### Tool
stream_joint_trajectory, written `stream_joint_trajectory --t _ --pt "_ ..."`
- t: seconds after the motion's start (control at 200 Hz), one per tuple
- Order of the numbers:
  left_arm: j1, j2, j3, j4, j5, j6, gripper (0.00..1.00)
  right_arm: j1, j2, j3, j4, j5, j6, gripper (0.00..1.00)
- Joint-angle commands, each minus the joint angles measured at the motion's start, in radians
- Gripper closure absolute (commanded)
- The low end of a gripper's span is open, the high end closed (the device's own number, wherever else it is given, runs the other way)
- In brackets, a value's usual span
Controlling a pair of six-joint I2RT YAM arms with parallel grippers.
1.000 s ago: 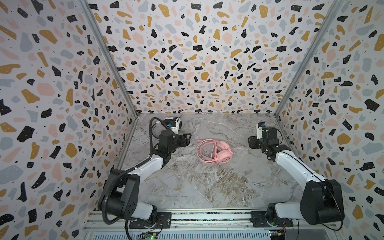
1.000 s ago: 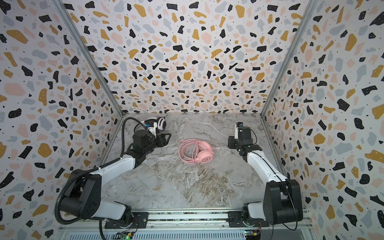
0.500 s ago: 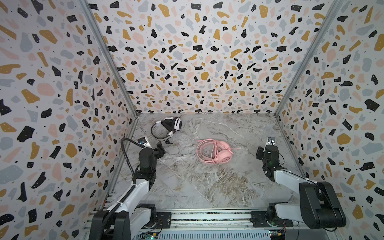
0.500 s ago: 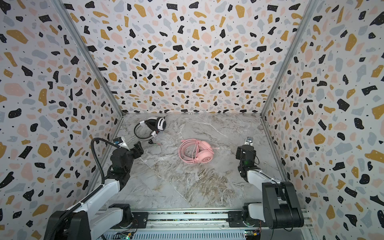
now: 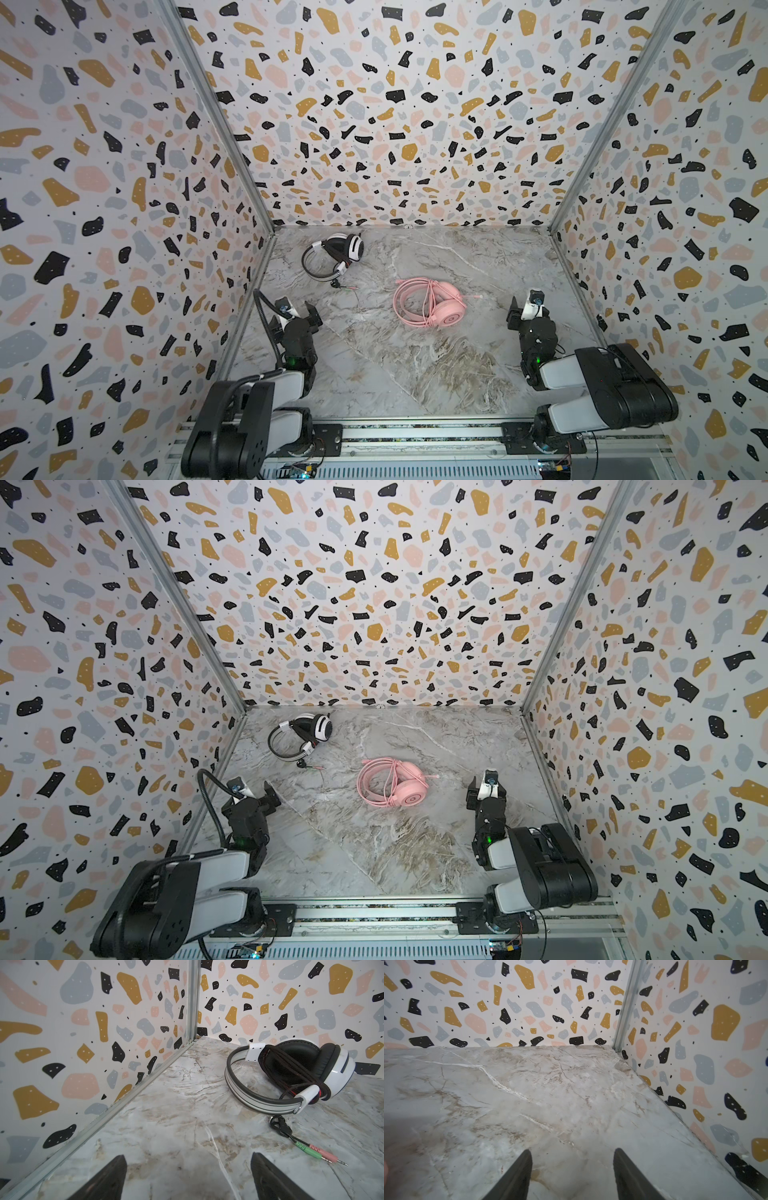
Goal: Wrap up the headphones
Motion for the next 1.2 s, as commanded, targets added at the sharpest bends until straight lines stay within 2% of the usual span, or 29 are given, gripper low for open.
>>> stream_joint_trajectory --t 0.0,0.035,0.085,0.16,0.285,0.295,0.31,0.325,0.375,0.986,1.111,1.196 --pt "0.009 0.062 0.064 0.117 0.111 0.089 0.06 -0.012 -0.006 0.01 0.085 -0.039 -0.027 0.35" --pt "0.008 0.076 0.067 0.126 0.142 0.106 0.06 -0.013 0.017 0.003 0.106 -0.047 -0.024 0.36" --pt "0.008 0.101 0.03 0.216 0.149 0.108 0.06 -0.003 0.084 -0.004 0.225 -0.034 -0.057 0.35" --pt "0.009 0.125 -0.03 0.351 0.13 0.096 0.06 -0.007 0.052 0.017 0.126 -0.041 -0.038 0.35" --pt "0.007 0.11 0.006 0.256 0.124 0.099 0.05 -0.012 0.057 0.028 0.112 -0.043 -0.032 0.32" --pt "0.006 0.113 0.004 0.266 0.123 0.099 0.05 -0.012 0.058 0.027 0.115 -0.044 -0.031 0.27" --pt "0.007 0.116 0.001 0.278 0.126 0.098 0.04 -0.012 0.061 0.026 0.122 -0.044 -0.034 0.05" --pt "0.007 0.117 -0.002 0.284 0.125 0.097 0.04 -0.012 0.064 0.024 0.13 -0.043 -0.036 0.0" --pt "0.006 0.113 0.002 0.269 0.126 0.097 0.0 -0.012 0.06 0.026 0.119 -0.043 -0.034 0.01" --pt "0.007 0.111 0.003 0.266 0.124 0.097 0.0 -0.005 0.066 0.023 0.136 -0.036 -0.045 0.01" --pt "0.007 0.111 0.003 0.265 0.123 0.096 0.0 -0.059 0.058 0.059 0.051 -0.154 -0.016 0.01" --pt "0.007 0.11 0.003 0.266 0.123 0.097 0.0 -0.057 0.055 0.049 0.066 -0.149 -0.021 0.01"
